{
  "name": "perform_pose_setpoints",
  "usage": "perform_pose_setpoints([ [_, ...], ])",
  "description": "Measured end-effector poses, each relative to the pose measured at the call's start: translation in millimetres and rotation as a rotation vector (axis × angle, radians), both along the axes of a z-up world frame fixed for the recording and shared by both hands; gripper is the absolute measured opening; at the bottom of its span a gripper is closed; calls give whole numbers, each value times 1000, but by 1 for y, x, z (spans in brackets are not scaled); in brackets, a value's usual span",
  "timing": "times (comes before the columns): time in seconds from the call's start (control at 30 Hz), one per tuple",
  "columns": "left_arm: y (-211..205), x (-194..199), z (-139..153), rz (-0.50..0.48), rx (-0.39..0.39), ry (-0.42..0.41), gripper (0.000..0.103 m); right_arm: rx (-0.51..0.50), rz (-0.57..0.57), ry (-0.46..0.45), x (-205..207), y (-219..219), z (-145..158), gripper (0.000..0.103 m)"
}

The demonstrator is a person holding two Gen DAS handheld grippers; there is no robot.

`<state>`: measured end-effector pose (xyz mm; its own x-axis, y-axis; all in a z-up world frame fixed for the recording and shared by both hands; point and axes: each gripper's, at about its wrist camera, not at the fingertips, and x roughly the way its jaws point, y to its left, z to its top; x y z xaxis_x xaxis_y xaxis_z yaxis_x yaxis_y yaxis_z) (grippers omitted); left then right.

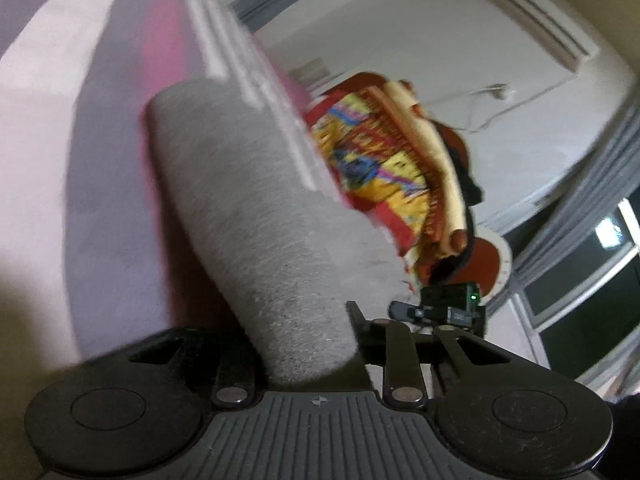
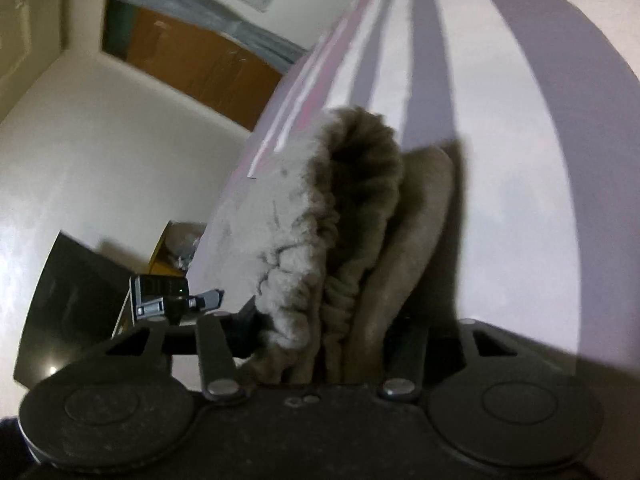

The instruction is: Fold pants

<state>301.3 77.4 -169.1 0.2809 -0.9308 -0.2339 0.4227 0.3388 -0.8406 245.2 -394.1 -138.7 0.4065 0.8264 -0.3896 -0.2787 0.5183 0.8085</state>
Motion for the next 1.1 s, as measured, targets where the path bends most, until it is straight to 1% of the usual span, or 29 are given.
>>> perform_pose_setpoints([
  [0.03, 1, 2, 11, -1, 5, -31, 26, -5, 11, -25, 1, 1, 8, 44],
  [0.1, 7, 12, 28, 16, 1, -64, 26, -5, 29, -68, 1, 3, 24, 44],
  [0.17, 16, 27, 46, 49, -5, -104, 26, -4, 35, -104, 16, 8, 41, 44],
  [0.23, 24, 43, 59, 80, -11, -124, 26, 2, 41, -131, 37, 15, 57, 44],
  [0.3, 32, 60, 65, 115, -2, -125, 26, 4, 46, -143, 62, 23, 68, 44],
  [0.33, 34, 68, 63, 130, 15, -115, 26, 8, 45, -138, 71, 26, 69, 45],
  [0.37, 36, 76, 57, 155, 49, -86, 34, 6, 38, -130, 81, 29, 69, 46],
  [0.4, 36, 85, 45, 196, 110, -29, 45, -17, 21, -117, 90, 32, 65, 53],
  [0.43, 36, 91, 34, 235, 188, 27, 75, -77, -22, -90, 98, 36, 58, 77],
  [0.47, 34, 95, 22, 265, 280, 74, 78, -158, -85, -44, 104, 40, 48, 92],
  [0.5, 35, 92, 16, 266, 275, 48, 78, -278, -140, 45, 111, 45, 32, 95],
  [0.53, 35, 89, 16, 278, 266, 33, 78, -316, -148, 70, 113, 47, 22, 95],
  [0.57, 36, 87, 18, 296, 263, 43, 78, -288, -165, 41, 107, 46, 21, 96],
  [0.63, 37, 80, 26, 315, 260, 37, 82, -254, -181, 40, 98, 43, 21, 95],
  [0.7, 34, 63, 38, 338, 285, -20, 90, -218, -192, 8, 83, 34, 25, 95],
  [0.73, 32, 56, 39, 347, 331, -43, 93, -189, -205, -10, 78, 31, 26, 95],
  [0.77, 23, 50, 36, 344, 433, -54, 93, -157, -212, -27, 69, 27, 26, 95],
  [0.8, 15, 45, 33, 341, 491, -95, 93, -161, -198, -25, 60, 27, 18, 96],
  [0.83, 11, 42, 34, 358, 505, -105, 93, -213, -173, -13, 58, 31, 7, 95],
  [0.87, 11, 40, 39, 387, 504, -87, 93, -232, -172, -37, 57, 33, 7, 95],
  [0.9, 11, 35, 45, 409, 490, -84, 93, -248, -194, -32, 53, 35, 12, 96],
  [0.93, 9, 27, 52, 417, 472, -109, 93, -253, -221, -18, 51, 37, 19, 96],
  [0.97, 7, 17, 62, 429, 471, -141, 93, -249, -241, -29, 44, 38, 27, 96],
  [1.03, 1, -6, 81, 450, 493, -195, 93, -242, -263, -119, 18, 40, 50, 96],
  [1.07, 1, -18, 90, 461, 490, -219, 93, -258, -279, -161, 4, 42, 62, 96],
  [1.1, -1, -33, 100, 475, 492, -243, 93, -264, -293, -187, -4, 53, 75, 96],
])
